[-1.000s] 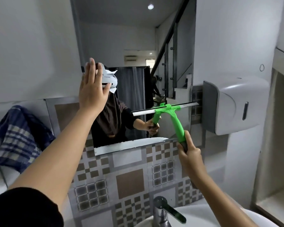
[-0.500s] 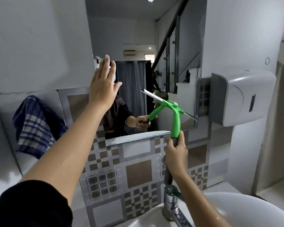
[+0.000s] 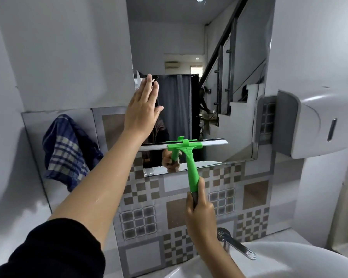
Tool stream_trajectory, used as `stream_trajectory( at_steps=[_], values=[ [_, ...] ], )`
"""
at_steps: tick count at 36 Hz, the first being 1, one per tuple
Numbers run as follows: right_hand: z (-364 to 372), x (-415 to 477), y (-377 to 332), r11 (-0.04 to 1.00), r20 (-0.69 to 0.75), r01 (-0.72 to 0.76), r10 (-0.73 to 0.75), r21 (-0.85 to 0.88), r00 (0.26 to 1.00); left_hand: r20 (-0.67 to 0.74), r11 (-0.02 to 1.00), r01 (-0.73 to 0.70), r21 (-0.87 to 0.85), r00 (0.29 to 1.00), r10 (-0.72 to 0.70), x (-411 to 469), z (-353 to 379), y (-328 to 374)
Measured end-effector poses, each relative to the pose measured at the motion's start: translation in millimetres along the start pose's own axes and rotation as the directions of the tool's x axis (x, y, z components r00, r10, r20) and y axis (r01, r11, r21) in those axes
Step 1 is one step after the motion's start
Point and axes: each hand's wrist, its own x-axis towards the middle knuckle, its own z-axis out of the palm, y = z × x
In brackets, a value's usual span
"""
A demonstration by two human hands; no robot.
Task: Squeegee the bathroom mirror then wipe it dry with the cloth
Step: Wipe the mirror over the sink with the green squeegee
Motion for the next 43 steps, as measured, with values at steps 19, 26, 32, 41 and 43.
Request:
stream_trajectory(
  at_steps=[19,26,32,41,43],
  values=[
    [-84.9,47.4,17.1,0.736,0.192,0.399,-0.353,-0.547,0.916,0.036,0.996,0.094,-0.003,0.995,-0.094,-14.3,2.9,9.6],
    [-121.9,62.8,37.3,0.682,0.206,0.398,-0.348,-0.614,0.915,0.058,0.993,0.119,0.017,0.991,-0.12,-14.1,6.3,6.9],
    [-129.5,53.7,52.7,0.815,0.133,0.242,-0.202,-0.526,0.97,0.041,0.99,0.136,0.02,0.99,-0.137,-13.9,8.9,9.6],
    [-118.8,47.8,55.5,0.928,0.048,0.017,0.001,-0.372,0.999,0.048,0.993,0.121,0.008,0.991,-0.121,-13.6,8.6,7.3],
    [-118.4,46.0,54.9,0.938,0.036,0.001,0.013,-0.347,0.999,0.047,0.993,0.121,0.004,0.992,-0.121,-13.6,8.6,7.8]
  ],
)
